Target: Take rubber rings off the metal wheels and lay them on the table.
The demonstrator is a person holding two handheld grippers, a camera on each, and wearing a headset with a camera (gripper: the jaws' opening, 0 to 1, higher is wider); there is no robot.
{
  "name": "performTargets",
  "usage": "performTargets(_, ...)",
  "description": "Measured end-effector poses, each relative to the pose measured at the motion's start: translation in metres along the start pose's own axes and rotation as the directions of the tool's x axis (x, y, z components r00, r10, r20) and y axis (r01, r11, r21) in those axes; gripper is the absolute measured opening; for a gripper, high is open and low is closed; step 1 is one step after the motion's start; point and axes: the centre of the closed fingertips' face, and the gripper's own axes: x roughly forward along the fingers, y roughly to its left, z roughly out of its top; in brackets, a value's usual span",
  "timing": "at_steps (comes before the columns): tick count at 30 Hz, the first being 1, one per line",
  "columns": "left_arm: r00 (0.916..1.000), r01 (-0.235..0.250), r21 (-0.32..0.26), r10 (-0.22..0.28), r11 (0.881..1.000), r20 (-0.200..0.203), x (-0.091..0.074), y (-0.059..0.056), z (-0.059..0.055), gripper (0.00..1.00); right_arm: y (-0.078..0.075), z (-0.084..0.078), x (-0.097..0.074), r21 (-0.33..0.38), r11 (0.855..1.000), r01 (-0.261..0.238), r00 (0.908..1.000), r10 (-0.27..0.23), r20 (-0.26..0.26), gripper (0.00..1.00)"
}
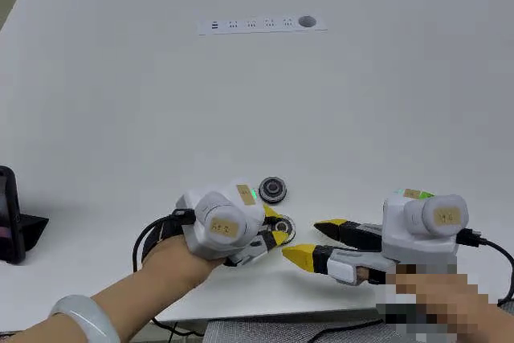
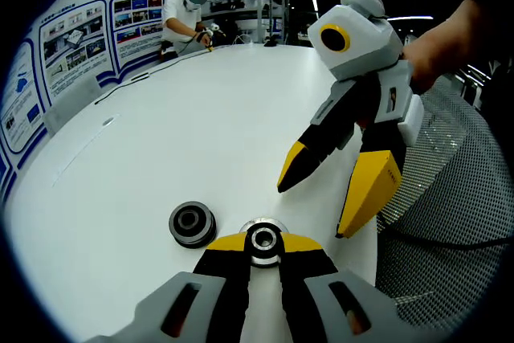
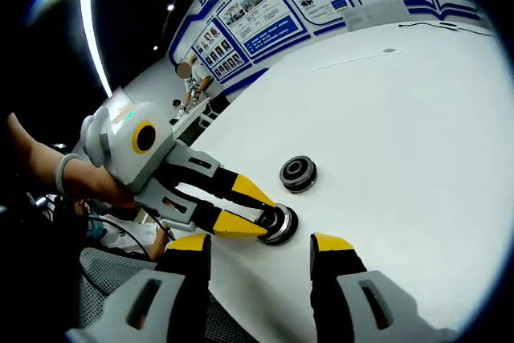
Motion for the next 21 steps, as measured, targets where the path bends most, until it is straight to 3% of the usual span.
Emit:
performTargets(6, 1.0, 0.003, 0.002, -0.003, 1.0, 0.001, 0.0, 0.001, 0.0, 0.13, -0.004, 0.003, 0.002, 0.099, 0.995, 0.004, 0.9999, -0.005, 0.016, 0.4)
performTargets(15, 1.0, 0.006, 0.003, -0.006, 1.0, 0.002, 0.001, 0.0, -0.001, 0.13, -0.009, 0.001, 0.006, 0.151, 0.988, 0.014, 0.9998, -0.016, 0.01, 0.31)
performTargets(21, 1.0, 0.005, 0.001, -0.005, 1.0, 0.003, 0.001, 0.0, 0.0, 0.13, -0.015, -0.002, 0.01, 0.215, 0.976, 0.028, 0.9996, -0.029, 0.003, 0.27)
